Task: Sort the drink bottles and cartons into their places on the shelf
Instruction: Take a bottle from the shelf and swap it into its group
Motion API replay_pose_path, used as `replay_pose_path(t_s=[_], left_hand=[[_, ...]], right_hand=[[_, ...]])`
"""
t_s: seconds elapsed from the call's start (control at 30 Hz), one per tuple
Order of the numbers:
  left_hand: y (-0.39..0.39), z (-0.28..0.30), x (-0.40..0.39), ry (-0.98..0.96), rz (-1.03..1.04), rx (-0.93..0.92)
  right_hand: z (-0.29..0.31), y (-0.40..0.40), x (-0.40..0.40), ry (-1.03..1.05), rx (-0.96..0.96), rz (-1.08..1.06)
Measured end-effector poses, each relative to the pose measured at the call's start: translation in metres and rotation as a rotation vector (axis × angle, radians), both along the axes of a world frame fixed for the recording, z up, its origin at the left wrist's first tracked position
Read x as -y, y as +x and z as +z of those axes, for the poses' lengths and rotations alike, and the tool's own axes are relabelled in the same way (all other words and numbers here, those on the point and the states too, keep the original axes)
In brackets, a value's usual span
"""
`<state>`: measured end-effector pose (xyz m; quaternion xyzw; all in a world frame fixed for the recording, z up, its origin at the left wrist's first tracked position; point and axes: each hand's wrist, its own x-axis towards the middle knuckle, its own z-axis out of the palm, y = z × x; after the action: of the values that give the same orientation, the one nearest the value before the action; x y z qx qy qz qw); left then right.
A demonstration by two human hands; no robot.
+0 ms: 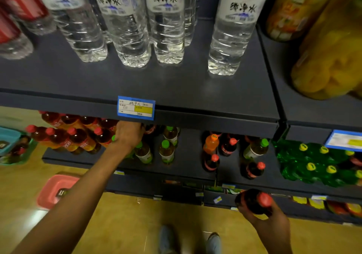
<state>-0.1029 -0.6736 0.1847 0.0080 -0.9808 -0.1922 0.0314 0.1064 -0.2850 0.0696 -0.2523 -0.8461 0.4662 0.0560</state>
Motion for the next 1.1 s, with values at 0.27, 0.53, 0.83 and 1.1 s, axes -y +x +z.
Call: replay_pose_path(t_s=[0.27, 0.53, 0.83, 1.1], left_hand=[[0.002, -0.005, 0.002, -0.009, -0.038, 0.000], [0.034, -0.005, -0.014, 0.079, 0.011, -0.221], [0.114, 0.006, -0.059, 0.374, -0.003, -0.270], [0.150, 0.012, -0.087, 0.726, 0.011, -0.240]], right_hand=[[-0.014, 0.016, -0.013, 0.045, -0.001, -0.018], [-0.023, 0.022, -0.018, 0.008, 0.032, -0.052], [0.007, 0.009, -0.002, -0.087, -0.004, -0.032], [0.010, 0.007, 0.005, -0.057, 0.042, 0.049]])
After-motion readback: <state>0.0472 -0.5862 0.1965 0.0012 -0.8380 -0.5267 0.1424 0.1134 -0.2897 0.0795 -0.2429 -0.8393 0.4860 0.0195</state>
